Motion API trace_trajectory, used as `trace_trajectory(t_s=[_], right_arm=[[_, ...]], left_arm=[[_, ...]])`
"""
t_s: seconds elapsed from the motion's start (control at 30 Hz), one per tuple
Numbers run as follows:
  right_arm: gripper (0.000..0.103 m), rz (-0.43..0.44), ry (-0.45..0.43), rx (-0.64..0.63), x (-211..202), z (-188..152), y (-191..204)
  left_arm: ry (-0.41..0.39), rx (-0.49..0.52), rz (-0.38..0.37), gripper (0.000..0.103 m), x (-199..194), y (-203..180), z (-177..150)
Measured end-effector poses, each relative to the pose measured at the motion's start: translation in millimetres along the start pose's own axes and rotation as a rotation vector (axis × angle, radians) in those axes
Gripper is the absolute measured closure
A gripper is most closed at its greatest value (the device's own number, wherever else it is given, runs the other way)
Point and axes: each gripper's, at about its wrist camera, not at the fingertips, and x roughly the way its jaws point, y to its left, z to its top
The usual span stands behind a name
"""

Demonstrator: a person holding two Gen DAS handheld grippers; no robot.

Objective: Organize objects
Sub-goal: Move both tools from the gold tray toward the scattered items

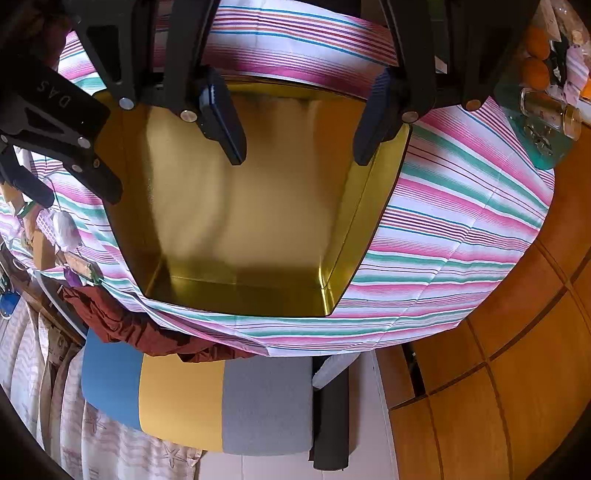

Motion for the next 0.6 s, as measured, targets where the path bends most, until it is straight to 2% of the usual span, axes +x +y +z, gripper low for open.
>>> trace_trajectory(t_s=[0.4, 0.6], right_arm=[[0.0, 0.008, -0.012, 0.018, -3, -1, -8], [0.0, -0.006, -0.052, 0.027, -13, 2, -24]], left_arm=[[0.007, 0.017, 0.006, 0.042, -1, -6, -1], [0.006, 0.022, -0.03, 0.042, -2, -14, -1]])
